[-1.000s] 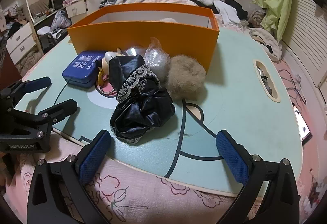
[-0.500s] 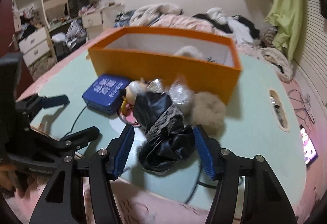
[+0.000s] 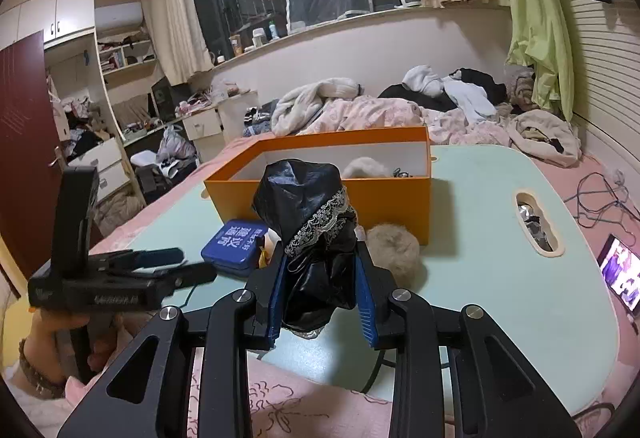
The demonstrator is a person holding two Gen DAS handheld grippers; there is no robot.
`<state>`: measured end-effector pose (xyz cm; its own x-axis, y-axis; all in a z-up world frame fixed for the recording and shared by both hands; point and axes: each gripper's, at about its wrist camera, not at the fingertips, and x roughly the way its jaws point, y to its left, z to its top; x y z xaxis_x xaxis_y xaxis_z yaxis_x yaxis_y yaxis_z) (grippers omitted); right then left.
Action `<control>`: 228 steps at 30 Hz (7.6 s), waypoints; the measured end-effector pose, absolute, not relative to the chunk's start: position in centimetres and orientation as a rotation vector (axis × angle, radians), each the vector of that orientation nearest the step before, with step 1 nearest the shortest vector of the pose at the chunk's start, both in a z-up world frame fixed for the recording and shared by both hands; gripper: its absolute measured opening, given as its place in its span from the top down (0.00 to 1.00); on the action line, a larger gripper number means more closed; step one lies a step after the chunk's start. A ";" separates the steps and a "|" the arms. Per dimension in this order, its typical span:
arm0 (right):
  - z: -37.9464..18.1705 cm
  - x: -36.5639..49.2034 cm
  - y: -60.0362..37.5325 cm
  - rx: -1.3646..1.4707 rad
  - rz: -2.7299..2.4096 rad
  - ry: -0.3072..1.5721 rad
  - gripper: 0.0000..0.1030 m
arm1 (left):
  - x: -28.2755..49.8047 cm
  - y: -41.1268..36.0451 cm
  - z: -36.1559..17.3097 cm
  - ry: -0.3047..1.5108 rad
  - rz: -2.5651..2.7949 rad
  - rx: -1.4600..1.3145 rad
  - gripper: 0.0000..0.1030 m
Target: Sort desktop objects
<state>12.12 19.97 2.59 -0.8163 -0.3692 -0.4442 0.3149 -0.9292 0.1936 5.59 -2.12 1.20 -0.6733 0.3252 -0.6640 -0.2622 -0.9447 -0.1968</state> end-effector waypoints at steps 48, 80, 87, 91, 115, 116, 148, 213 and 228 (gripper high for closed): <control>5.0 8.3 17.7 0.781 -2.721 -0.029 0.69 | 2.0 0.0 9.0 0.007 2.717 -0.851 0.35; 3.5 9.9 18.6 0.984 -2.789 0.047 0.24 | 5.3 1.1 3.9 0.105 2.687 -1.019 0.01; -0.6 10.2 18.3 1.248 -2.753 0.168 0.21 | 5.0 0.1 -0.6 0.133 2.707 -1.217 0.00; -1.0 9.8 18.9 1.283 -2.728 0.135 0.01 | 5.0 -0.1 -1.1 0.131 2.728 -1.211 0.00; -1.1 9.8 18.9 1.285 -2.705 0.149 0.01 | 5.1 0.0 -1.2 0.127 2.728 -1.207 0.00; -1.1 9.8 18.9 1.286 -2.703 0.148 0.01 | 5.1 0.0 -1.2 0.127 2.728 -1.207 0.00; -0.4 9.6 25.3 1.012 -2.610 -0.598 0.35 | 5.3 -0.1 -0.9 0.126 2.728 -1.206 0.00; -1.4 9.2 20.1 1.255 -2.748 0.122 0.01 | 4.7 2.2 2.5 0.061 2.507 -1.049 0.86; -1.4 9.2 20.2 1.254 -2.748 0.122 0.01 | 7.9 -1.4 1.5 -0.090 2.497 -1.035 0.41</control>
